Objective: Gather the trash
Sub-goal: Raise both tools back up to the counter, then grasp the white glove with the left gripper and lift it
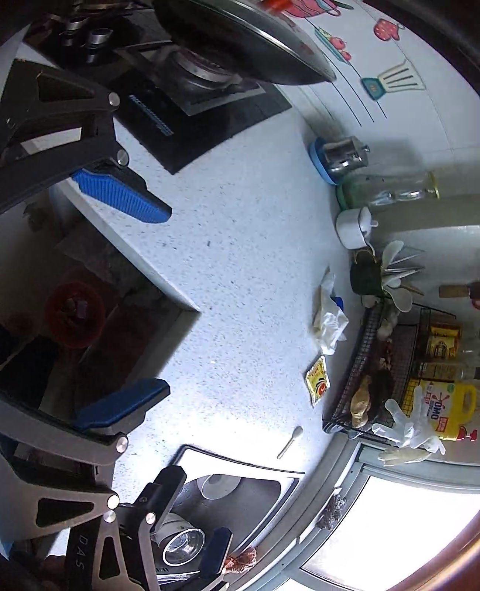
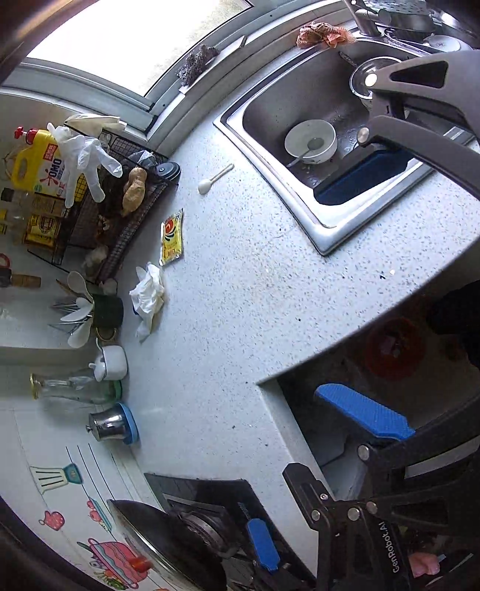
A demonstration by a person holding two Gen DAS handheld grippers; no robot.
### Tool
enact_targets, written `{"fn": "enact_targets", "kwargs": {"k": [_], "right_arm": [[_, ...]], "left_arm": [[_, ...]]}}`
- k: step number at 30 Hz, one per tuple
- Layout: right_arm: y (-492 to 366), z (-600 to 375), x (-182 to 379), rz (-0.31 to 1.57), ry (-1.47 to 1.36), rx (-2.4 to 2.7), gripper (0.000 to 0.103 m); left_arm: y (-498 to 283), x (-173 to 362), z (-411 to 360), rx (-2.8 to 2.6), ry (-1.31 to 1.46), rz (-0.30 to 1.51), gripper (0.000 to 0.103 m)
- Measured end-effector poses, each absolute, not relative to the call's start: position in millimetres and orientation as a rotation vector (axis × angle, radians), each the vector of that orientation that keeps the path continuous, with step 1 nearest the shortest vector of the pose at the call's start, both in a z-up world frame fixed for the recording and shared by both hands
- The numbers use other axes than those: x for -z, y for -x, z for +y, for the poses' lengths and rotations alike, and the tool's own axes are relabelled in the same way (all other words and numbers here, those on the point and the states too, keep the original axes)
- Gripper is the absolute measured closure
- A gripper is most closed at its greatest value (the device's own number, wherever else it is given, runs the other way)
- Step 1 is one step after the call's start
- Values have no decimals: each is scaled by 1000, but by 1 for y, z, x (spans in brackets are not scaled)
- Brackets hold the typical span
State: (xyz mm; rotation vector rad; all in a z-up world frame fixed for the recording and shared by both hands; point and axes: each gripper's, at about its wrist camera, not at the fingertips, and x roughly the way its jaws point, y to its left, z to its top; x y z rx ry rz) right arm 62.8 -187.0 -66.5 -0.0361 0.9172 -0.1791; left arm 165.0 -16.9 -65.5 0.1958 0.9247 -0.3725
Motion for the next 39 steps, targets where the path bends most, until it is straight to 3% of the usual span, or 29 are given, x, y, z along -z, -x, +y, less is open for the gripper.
{"fn": "enact_targets", "kwargs": {"k": [19, 39], "right_arm": [[-175, -288, 52, 927, -108, 245, 6], [-293, -333, 84, 1032, -192, 404, 6]], "left_arm": [[-332, 64, -120, 468, -285, 992, 18], [-487, 132, -176, 637, -373, 1131, 18]]}}
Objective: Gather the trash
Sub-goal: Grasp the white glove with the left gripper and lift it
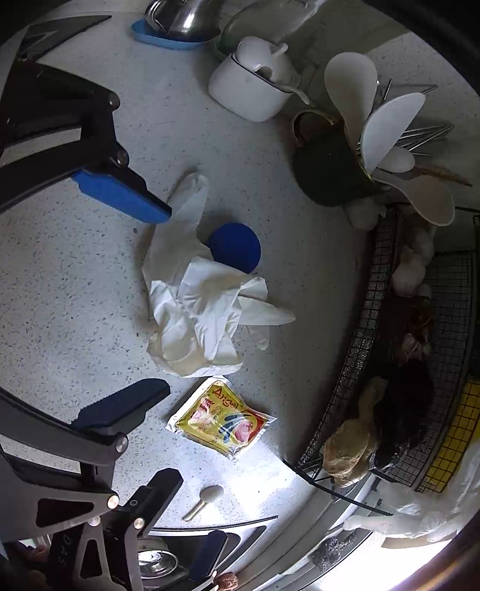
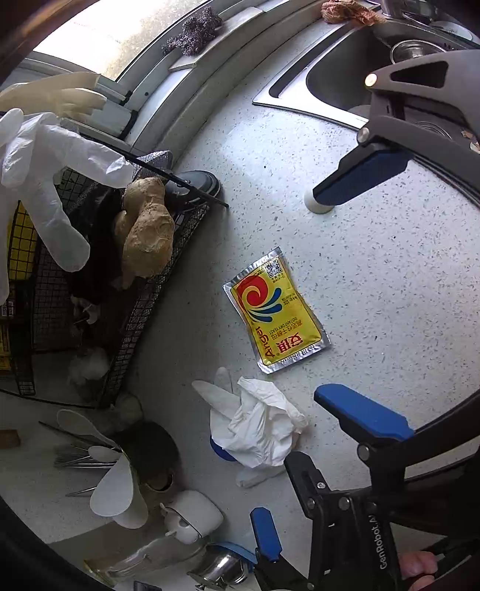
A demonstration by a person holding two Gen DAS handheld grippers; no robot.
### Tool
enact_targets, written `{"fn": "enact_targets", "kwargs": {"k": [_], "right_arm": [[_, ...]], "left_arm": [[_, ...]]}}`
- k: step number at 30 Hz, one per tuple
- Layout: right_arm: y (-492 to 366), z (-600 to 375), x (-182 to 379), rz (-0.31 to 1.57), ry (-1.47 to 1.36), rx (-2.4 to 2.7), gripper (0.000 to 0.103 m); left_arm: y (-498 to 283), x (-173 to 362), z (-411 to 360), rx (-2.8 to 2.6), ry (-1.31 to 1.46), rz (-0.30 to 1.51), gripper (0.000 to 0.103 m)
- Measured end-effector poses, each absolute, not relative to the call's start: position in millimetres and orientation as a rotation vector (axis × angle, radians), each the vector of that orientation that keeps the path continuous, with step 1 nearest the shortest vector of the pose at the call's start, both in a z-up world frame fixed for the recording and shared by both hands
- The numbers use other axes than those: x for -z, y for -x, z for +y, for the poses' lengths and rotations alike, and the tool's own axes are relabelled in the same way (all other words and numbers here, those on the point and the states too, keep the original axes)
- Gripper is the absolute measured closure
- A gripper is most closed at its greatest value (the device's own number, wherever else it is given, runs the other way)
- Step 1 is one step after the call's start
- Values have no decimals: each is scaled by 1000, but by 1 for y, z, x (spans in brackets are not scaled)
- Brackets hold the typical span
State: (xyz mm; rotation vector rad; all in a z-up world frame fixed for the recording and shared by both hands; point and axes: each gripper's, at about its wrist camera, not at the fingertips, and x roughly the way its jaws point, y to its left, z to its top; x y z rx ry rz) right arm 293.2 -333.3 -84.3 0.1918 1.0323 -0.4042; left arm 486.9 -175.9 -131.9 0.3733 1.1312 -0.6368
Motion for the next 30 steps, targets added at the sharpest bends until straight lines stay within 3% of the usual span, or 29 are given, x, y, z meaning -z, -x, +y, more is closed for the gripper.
{"fn": "enact_targets", "kwargs": {"k": [6, 9, 11, 12, 14, 17, 30], "right_arm": [[-317, -349, 104, 1095, -188, 397, 6], [-321, -356, 110, 1111, -190, 398, 6], [-321, -358, 112, 1115, -197, 405, 6], [-321, -359, 112, 1117, -202, 407, 6], [-320, -360, 113, 1119, -211, 408, 6], [-317, -358, 112, 1119, -217, 403, 6], [-334, -305, 83, 1051, -108, 259, 6]], "left_arm": [[-506, 163, -193, 645, -366, 1182, 20], [-511, 173, -200, 643, -369, 1209, 37], [-511, 177, -204, 650, -382, 1213, 57], [-510, 177, -205, 653, -393, 1204, 58], [-507, 176, -206, 675, -401, 1201, 76], [-501, 174, -204, 690, -395, 1205, 88], [-485, 128, -133, 533, -274, 1138, 92]]}}
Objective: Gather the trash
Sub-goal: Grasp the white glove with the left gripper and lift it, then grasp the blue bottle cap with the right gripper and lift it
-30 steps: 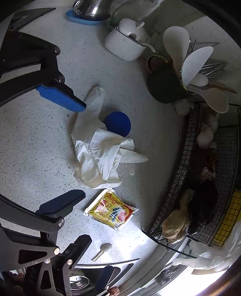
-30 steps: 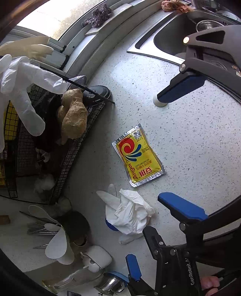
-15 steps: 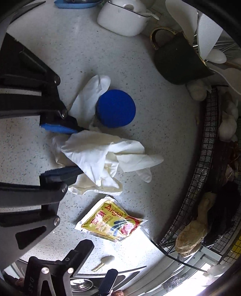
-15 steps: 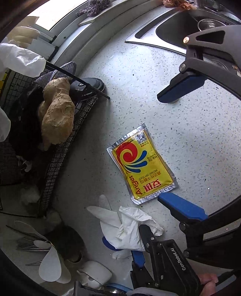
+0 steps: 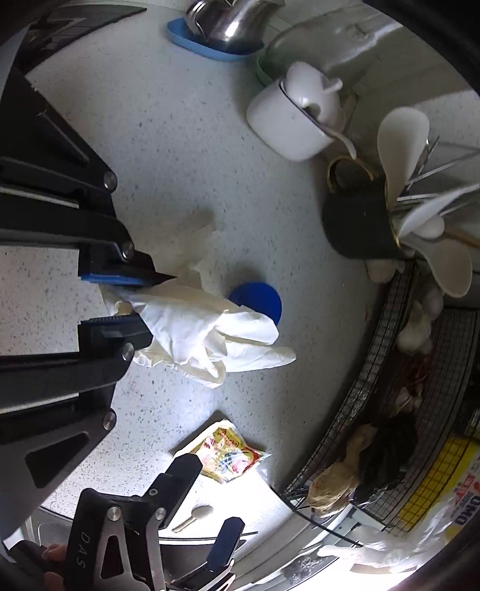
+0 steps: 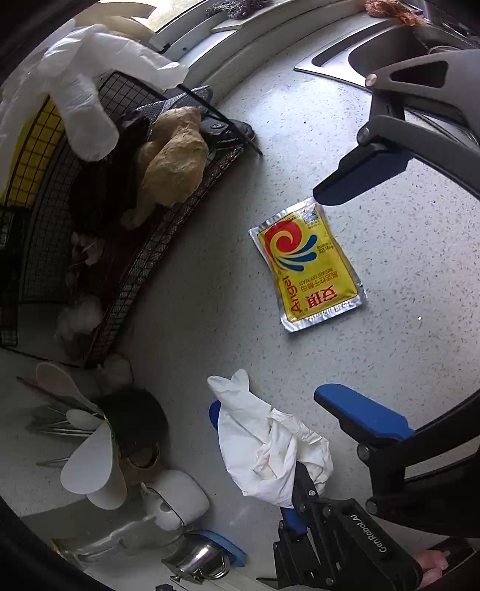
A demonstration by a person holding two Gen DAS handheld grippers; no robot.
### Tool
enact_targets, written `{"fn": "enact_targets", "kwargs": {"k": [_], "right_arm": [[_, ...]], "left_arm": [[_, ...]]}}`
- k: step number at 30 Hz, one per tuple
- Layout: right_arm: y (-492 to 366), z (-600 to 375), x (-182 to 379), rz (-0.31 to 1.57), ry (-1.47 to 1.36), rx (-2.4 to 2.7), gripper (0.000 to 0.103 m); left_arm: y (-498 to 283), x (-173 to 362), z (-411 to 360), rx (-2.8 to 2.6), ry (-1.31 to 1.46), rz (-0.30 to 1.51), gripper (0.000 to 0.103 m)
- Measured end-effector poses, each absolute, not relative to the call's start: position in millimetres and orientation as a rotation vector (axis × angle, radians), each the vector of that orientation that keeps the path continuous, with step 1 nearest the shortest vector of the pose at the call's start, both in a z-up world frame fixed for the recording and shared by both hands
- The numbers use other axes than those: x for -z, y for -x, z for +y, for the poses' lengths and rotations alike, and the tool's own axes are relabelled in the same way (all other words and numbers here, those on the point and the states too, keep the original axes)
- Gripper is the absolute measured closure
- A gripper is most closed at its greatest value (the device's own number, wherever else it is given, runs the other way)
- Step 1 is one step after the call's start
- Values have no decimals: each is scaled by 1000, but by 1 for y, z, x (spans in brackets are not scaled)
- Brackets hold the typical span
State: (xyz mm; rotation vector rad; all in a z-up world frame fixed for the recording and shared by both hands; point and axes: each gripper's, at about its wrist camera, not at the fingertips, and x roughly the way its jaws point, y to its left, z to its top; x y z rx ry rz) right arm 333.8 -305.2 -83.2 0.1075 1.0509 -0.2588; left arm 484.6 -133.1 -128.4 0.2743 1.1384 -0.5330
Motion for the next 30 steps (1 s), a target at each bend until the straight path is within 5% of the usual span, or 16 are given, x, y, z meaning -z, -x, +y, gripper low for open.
{"fn": "enact_targets", "kwargs": {"k": [14, 23, 30], "right_arm": [[-419, -246, 105, 1088, 1, -13, 6], [-467, -238, 132, 1158, 6, -35, 23], [-486, -234, 147, 1173, 13, -54, 58]], "left_arm": [[-534, 137, -60, 324, -249, 1138, 92], [-565, 160, -63, 319, -247, 1164, 92], [-561, 165, -60, 318, -249, 1173, 92]]}}
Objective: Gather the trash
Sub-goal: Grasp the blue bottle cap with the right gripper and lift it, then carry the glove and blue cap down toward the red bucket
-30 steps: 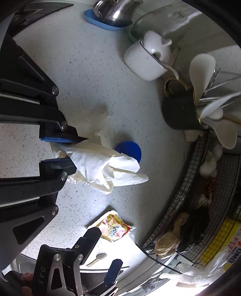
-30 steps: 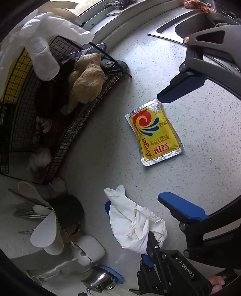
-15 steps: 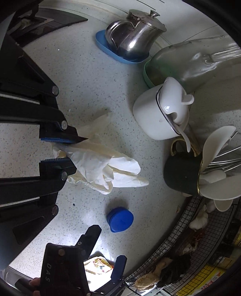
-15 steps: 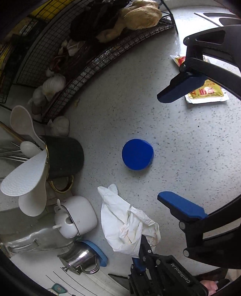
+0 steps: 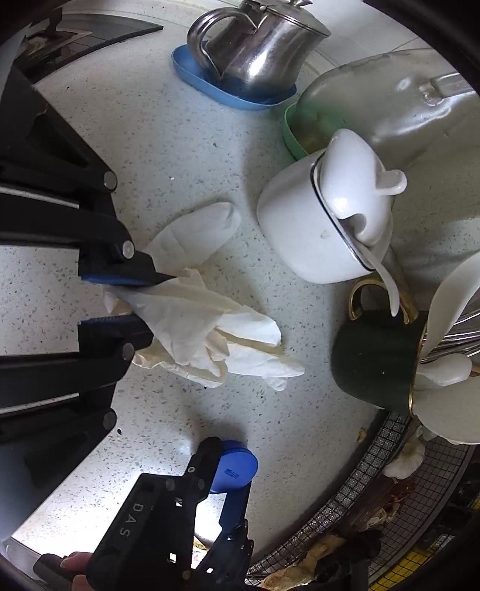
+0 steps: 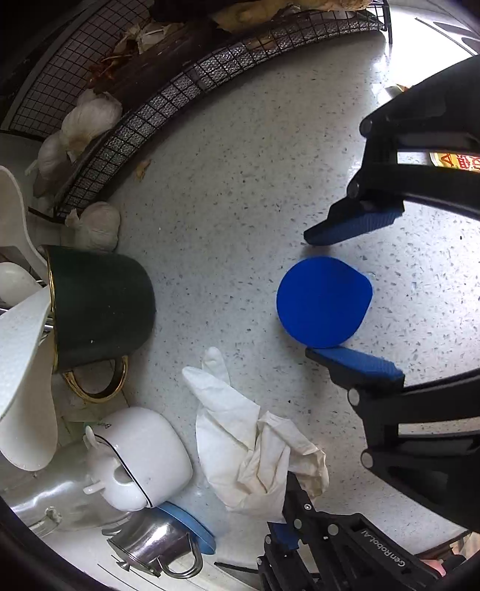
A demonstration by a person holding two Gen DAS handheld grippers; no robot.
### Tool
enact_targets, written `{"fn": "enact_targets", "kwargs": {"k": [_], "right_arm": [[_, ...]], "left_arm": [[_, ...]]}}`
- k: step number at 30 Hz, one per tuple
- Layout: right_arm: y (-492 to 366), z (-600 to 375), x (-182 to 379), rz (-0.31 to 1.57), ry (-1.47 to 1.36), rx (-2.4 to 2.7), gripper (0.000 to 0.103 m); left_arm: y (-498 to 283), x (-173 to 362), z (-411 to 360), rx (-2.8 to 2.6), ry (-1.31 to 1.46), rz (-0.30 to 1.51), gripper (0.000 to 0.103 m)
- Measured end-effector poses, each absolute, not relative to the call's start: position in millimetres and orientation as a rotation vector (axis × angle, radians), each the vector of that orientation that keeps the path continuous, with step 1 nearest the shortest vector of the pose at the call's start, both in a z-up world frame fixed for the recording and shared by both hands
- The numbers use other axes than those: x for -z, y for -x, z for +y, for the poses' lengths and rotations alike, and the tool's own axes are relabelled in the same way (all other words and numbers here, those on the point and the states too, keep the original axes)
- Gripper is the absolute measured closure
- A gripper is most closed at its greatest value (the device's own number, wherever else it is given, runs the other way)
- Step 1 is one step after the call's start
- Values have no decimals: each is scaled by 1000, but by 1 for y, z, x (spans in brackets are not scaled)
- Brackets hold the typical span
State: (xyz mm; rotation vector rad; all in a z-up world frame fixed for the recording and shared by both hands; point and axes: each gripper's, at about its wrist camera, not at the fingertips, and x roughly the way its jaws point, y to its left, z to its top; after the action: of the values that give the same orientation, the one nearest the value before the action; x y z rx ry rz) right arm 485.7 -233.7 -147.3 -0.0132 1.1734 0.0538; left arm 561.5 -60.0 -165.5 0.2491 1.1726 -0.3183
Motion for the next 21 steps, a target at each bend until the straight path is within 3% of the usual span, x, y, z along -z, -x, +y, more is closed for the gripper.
{"fn": "enact_targets", "kwargs": {"k": [7, 21], "right_arm": [[-462, -220, 138, 1171, 26, -84, 60], [-330, -229, 67, 1063, -3, -149, 60]], "left_arm": [[-526, 149, -58, 308, -240, 1158, 93], [-387, 91, -72, 290, -245, 1079, 95]]}}
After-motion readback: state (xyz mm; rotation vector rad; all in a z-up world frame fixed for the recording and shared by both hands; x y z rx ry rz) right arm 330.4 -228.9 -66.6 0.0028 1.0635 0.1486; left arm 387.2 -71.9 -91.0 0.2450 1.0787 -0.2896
